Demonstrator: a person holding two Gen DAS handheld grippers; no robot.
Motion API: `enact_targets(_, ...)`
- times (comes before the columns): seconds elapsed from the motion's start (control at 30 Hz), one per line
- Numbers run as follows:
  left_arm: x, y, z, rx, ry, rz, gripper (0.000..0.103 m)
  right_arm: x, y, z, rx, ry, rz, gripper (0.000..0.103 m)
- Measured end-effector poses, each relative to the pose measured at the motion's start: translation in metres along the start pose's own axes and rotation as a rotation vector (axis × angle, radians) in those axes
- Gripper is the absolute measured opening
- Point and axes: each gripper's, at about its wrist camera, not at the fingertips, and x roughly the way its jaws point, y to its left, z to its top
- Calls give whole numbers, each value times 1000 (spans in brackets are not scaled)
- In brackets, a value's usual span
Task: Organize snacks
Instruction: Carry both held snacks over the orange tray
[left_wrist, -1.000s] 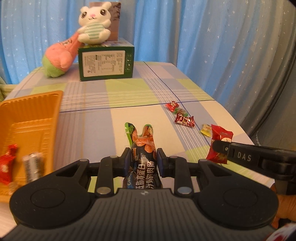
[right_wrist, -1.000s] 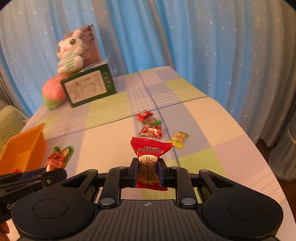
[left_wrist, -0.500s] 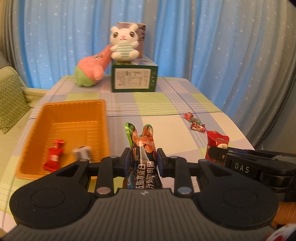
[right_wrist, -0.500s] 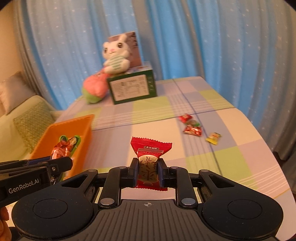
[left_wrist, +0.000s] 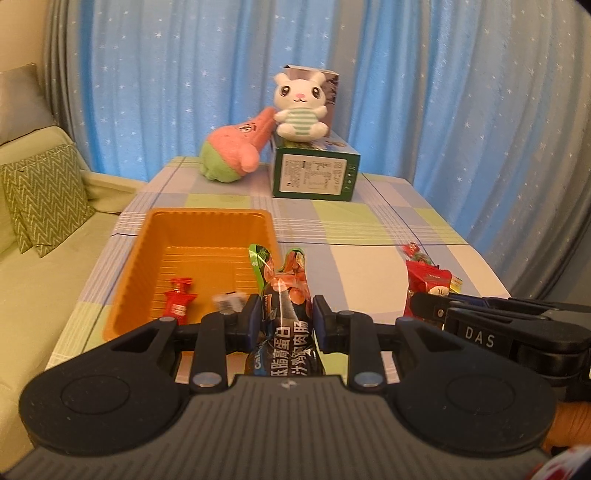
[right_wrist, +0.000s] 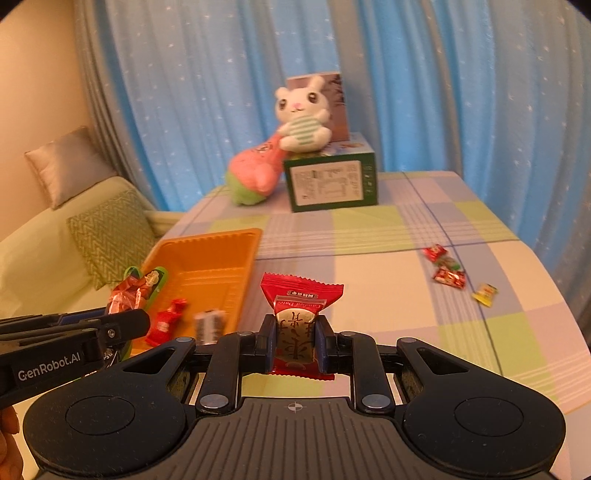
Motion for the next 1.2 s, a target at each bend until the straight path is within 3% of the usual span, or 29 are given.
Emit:
enact_targets(0.63,-6,48,1,-67,-6,48,26,26,44,1,-77,39,61,22)
enact_targets(1.2,27,90,7,-86,35,87,26,78,66,9,-92,94,108,22)
